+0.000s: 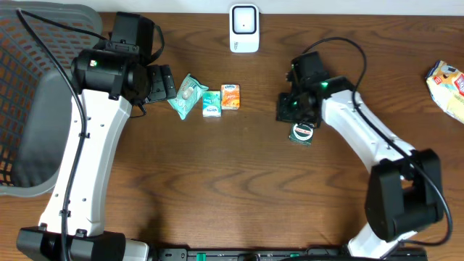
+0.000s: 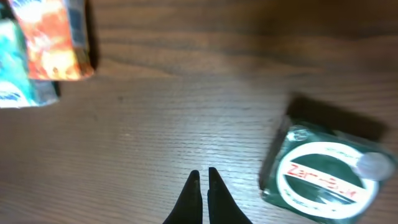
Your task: Scan the item barcode
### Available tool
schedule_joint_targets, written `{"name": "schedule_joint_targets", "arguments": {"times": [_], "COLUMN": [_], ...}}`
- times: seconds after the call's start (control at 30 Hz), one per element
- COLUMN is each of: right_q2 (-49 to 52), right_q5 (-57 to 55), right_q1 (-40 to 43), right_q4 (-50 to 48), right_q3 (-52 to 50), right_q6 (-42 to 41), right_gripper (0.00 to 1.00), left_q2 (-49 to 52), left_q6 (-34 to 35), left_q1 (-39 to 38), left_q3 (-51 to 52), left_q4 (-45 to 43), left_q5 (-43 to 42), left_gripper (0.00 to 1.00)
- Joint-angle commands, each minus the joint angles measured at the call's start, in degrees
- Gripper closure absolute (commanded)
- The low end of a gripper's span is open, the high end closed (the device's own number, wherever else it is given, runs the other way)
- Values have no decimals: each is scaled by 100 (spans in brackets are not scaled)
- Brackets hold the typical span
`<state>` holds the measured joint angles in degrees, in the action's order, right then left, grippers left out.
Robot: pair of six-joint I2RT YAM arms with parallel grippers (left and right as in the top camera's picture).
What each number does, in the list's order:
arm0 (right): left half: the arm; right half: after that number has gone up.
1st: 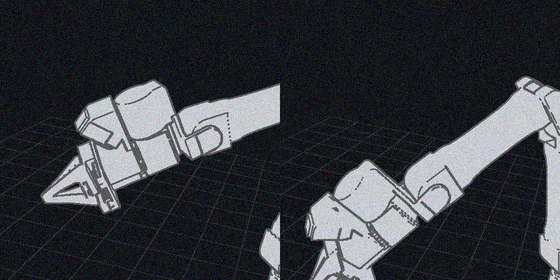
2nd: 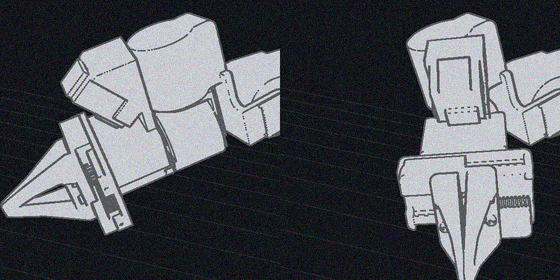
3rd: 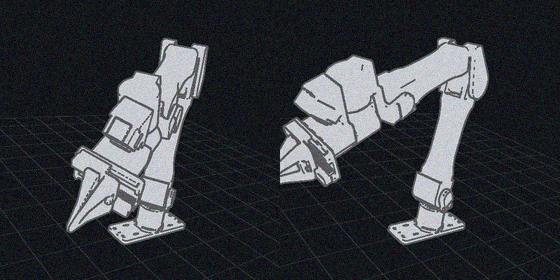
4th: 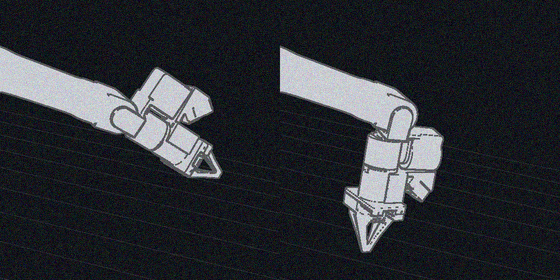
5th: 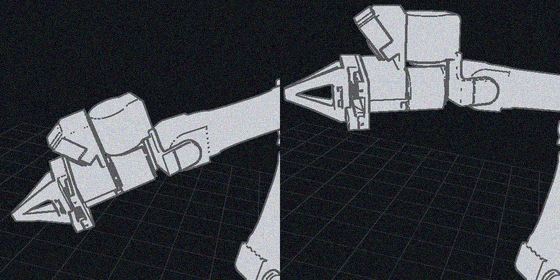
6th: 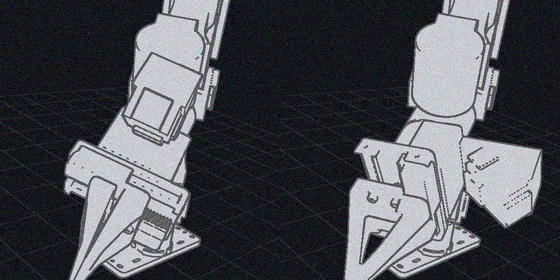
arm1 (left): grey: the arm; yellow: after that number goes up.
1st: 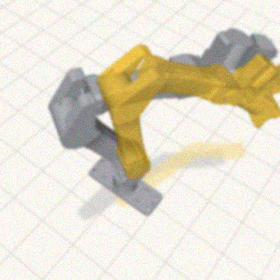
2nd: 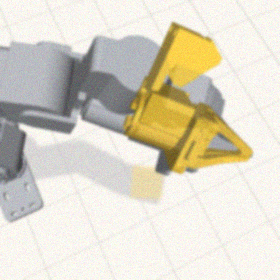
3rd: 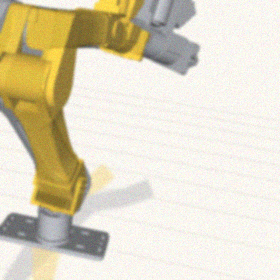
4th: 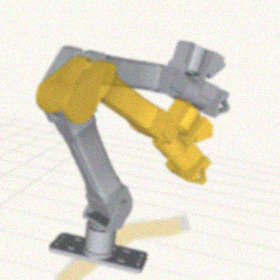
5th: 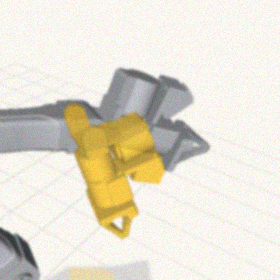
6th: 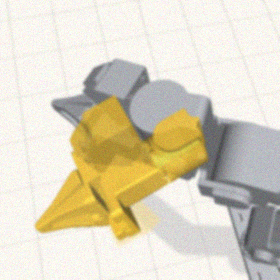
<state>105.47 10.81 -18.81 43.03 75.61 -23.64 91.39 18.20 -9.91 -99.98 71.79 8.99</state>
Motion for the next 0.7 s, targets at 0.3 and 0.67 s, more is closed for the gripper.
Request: {"name": "schedule_joint_targets", "arguments": {"times": [0.3,0.67], "right_q2": [527,527], "right_q5": [-704,-1392], "right_q1": [-90,304], "right_q4": [780,1453], "right_q3": [44,46], "right_q6": [-101,-245], "right_gripper": [99,99], "left_q2": [-9,-9], "left_q6": [52,52], "left_q1": [9,9], "left_q3": [17,17], "left_q4": [17,17], "left_q5": [70,70], "left_gripper": [2,2]}}
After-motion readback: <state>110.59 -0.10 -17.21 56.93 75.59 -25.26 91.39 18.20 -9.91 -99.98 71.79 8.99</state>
